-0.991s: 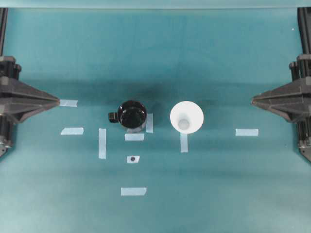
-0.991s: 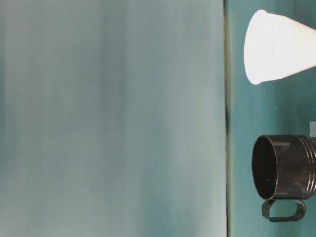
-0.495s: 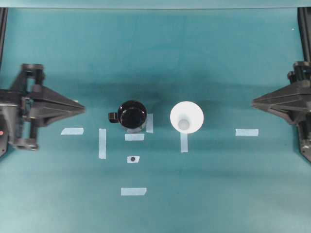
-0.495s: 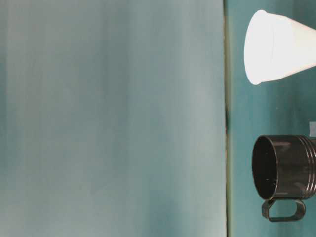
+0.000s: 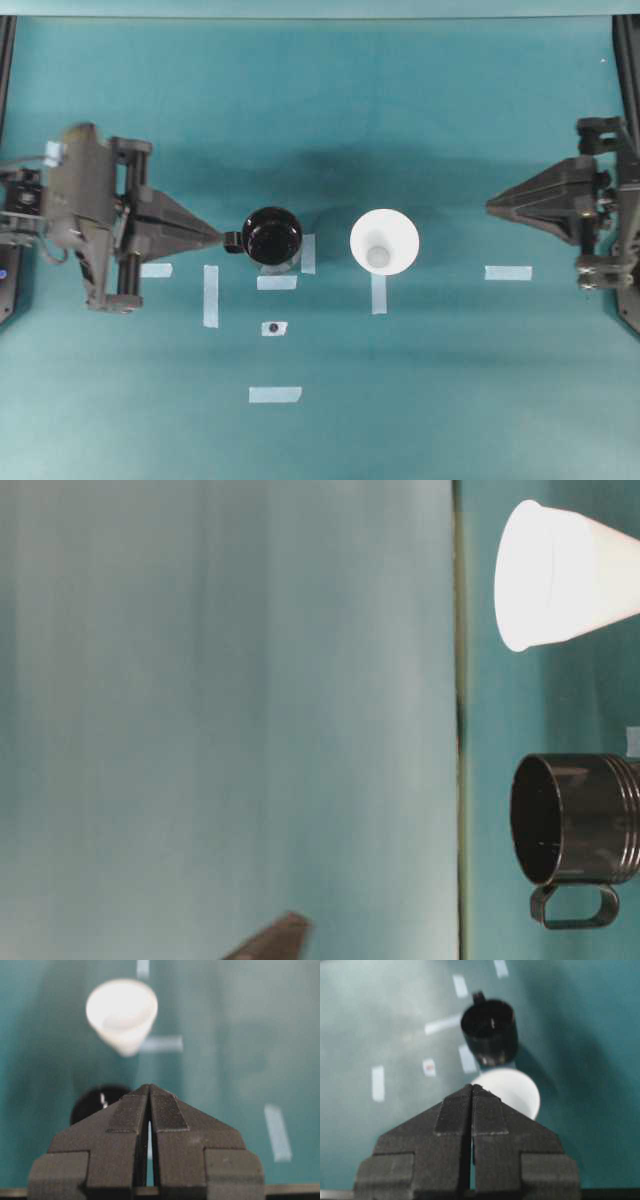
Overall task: Holding the cup holder with the left arm, the right arm places the cup into the cup holder.
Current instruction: 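Move the left gripper toward the black holder and right gripper toward the white cup, then lower the left gripper onto the black holder's handle and the right over the cup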
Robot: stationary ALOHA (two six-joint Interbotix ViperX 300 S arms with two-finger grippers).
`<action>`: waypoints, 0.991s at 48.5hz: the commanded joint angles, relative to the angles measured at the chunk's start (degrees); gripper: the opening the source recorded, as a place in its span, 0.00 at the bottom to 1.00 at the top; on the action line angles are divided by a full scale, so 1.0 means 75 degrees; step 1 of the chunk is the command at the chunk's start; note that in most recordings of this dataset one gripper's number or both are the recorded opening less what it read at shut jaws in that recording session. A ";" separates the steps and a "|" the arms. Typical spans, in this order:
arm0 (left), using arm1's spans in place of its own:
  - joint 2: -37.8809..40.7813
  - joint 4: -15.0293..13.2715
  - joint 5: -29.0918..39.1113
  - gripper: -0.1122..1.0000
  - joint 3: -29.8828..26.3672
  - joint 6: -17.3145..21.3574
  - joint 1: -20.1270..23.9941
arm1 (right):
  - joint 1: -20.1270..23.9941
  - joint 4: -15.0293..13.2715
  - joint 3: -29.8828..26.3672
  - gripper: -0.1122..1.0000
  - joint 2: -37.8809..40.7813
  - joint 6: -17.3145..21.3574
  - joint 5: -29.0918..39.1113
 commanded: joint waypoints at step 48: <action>0.1465 0.0035 0.1699 0.13 -0.0762 0.0094 0.0270 | -0.0105 -0.0352 -0.2754 0.11 0.4723 -0.0059 0.2578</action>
